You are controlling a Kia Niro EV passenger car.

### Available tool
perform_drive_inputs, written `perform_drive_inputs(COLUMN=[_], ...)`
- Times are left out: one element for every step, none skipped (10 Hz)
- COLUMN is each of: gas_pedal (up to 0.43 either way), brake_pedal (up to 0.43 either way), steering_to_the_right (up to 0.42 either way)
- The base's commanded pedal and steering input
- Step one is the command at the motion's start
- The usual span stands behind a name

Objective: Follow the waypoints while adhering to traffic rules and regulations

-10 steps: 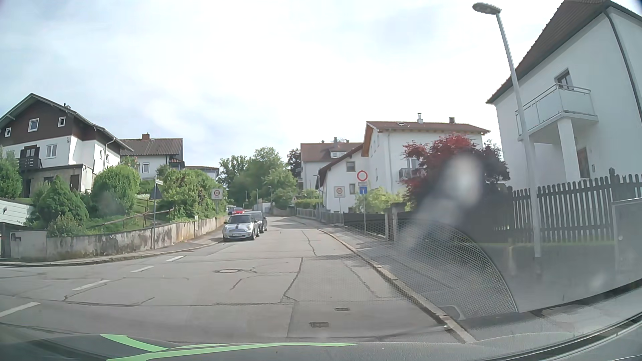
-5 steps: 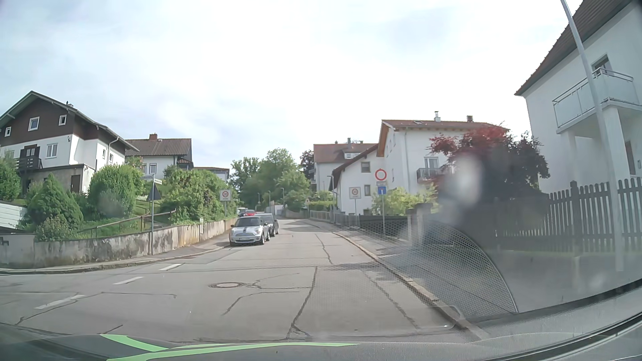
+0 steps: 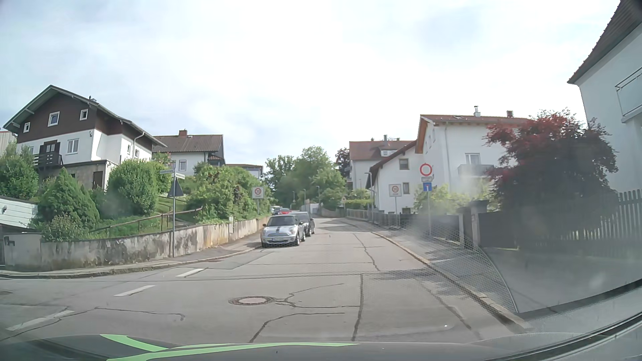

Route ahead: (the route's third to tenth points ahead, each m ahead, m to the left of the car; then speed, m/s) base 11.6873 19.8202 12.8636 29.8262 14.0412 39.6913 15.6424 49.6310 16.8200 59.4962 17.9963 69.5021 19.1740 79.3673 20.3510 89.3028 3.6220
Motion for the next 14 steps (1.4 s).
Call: perform_drive_inputs(gas_pedal=[0.189, 0.189, 0.189, 0.189, 0.189, 0.189, 0.189, 0.189, 0.189, 0.177, 0.169, 0.15, 0.138, 0.098], brake_pedal=[0.0, 0.0, 0.0, 0.0, 0.0, 0.0, 0.0, 0.0, 0.0, 0.0, 0.0, 0.0, 0.0, 0.0], steering_to_the_right=[-0.318, -0.346, -0.387, -0.418, -0.438, -0.464, -0.5, -0.529, -0.571, -0.608, -0.638, -0.667, -0.687, -0.698])
